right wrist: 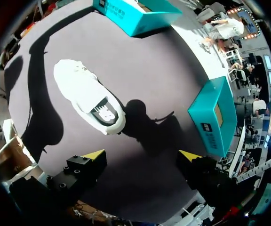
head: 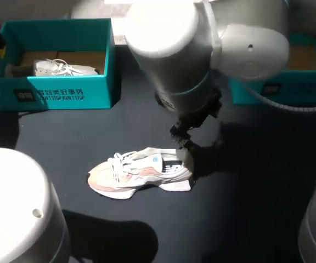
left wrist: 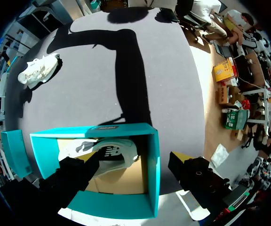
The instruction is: Take the shoe out of the shoebox, open the shoe tongue, remove and reinsert the insole, then place the shoe into the shoebox
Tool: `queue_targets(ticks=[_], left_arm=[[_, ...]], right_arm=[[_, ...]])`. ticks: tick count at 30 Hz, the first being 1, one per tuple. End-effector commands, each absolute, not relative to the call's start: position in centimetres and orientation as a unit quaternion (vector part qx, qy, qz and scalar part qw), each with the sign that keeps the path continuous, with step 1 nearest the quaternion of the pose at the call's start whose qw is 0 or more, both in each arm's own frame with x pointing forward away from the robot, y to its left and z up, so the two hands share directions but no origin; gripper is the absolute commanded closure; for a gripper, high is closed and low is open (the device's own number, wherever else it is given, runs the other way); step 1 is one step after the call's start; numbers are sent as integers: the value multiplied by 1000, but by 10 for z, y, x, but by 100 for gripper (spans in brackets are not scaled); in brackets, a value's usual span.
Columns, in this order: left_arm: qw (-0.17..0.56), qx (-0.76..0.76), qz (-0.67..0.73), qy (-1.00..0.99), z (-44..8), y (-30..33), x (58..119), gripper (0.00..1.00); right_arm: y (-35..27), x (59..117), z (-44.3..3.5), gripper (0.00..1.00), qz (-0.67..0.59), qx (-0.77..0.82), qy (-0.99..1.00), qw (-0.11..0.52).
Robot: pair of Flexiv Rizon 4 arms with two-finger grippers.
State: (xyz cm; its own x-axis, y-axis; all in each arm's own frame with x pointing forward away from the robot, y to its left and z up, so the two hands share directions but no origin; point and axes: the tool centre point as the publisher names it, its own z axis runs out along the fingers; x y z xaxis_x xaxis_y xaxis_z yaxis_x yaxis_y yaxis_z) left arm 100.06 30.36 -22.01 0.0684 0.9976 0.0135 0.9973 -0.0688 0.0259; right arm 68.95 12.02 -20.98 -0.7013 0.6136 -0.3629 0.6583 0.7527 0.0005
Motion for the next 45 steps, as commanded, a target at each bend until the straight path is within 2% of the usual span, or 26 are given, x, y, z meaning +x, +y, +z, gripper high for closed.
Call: queue_targets(ticks=[1,9,13,32,35,36,45], left_arm=[[5,731,16,682,-220,304,1000,0],[5,731,16,682,-220,304,1000,0],[5,731,16,682,-220,304,1000,0],[5,731,16,682,-220,304,1000,0],[5,731,16,682,-220,304,1000,0],[5,731,16,682,-220,304,1000,0],[5,731,16,682,-220,304,1000,0]], right_arm=[[93,691,-211,0,119,193,970,92],[90,694,-214,0,227,20,974,6],[87,703,-211,0,229,-18,973,9],[85,706,-209,0,226,-10,974,15],[73,705,-224,0,326,-11,945,29],[68,704,-229,0,349,-20,937,15],[37,712,-265,0,482,-51,875,-2]])
